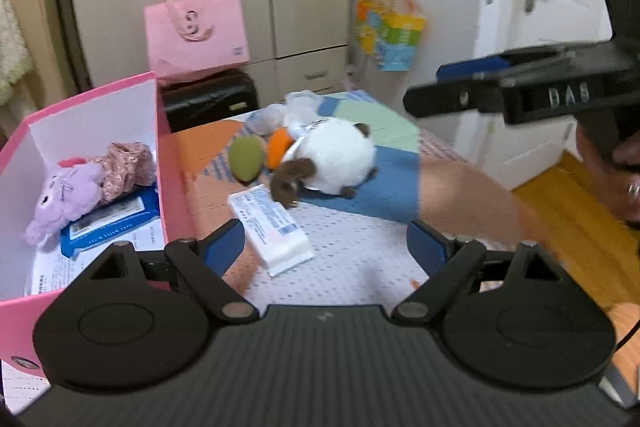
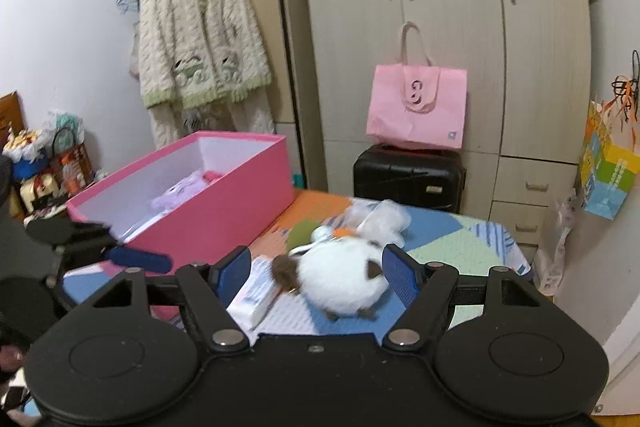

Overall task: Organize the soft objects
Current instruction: 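Move the left tool toward the white packet while the right tool approaches the mesh puff, then grasp the white packet with the left gripper while the right gripper grasps the mesh puff, then carry the white packet and mesh puff together over the pink shoebox, then release the packet from the left gripper while the right gripper releases the puff into the box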

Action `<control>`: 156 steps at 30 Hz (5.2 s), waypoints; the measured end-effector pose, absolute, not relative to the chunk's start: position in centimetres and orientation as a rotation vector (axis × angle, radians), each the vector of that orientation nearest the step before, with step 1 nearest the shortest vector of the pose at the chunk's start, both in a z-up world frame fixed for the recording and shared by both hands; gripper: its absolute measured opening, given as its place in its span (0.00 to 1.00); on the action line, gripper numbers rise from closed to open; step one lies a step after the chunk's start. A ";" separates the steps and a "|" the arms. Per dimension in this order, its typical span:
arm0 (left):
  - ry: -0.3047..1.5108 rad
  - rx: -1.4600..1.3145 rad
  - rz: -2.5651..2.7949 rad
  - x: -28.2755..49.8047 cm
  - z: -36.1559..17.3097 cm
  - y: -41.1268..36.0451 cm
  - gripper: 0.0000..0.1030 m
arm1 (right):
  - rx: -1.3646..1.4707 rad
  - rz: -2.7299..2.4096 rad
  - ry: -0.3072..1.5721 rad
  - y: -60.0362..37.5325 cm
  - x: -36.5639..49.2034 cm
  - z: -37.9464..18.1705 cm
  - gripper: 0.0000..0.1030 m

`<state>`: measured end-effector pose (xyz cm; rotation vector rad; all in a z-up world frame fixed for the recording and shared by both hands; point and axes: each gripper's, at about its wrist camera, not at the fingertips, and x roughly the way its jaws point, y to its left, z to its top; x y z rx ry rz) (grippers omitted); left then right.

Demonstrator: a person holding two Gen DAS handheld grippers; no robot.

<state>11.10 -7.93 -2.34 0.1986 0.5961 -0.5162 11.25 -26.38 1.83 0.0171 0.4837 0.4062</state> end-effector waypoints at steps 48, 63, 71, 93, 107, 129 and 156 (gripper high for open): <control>0.667 0.162 -0.152 19.9 -8.8 -13.0 0.38 | 0.176 0.527 0.680 -29.0 30.9 -6.2 0.30; 0.694 0.043 -0.216 18.3 -8.0 -10.9 0.38 | 0.095 0.324 0.632 -31.7 22.8 -5.6 0.31; 0.686 0.005 -0.278 16.4 -7.0 -10.3 0.38 | 0.063 0.238 0.646 -31.8 18.6 -5.8 0.30; 0.708 -0.058 -0.388 11.6 -5.5 -7.3 0.38 | 0.030 0.339 0.670 -26.8 8.2 -4.5 0.30; 0.737 -0.117 -0.453 8.9 -4.2 -3.4 0.38 | -0.057 0.561 0.734 -21.9 5.0 -3.2 0.31; 0.503 0.000 -0.366 6.2 3.4 4.8 0.37 | -0.052 0.761 0.659 -13.3 7.5 3.7 0.32; 0.654 -0.031 -0.211 20.3 0.4 10.1 0.37 | -0.158 0.745 0.720 -4.0 21.3 1.9 0.33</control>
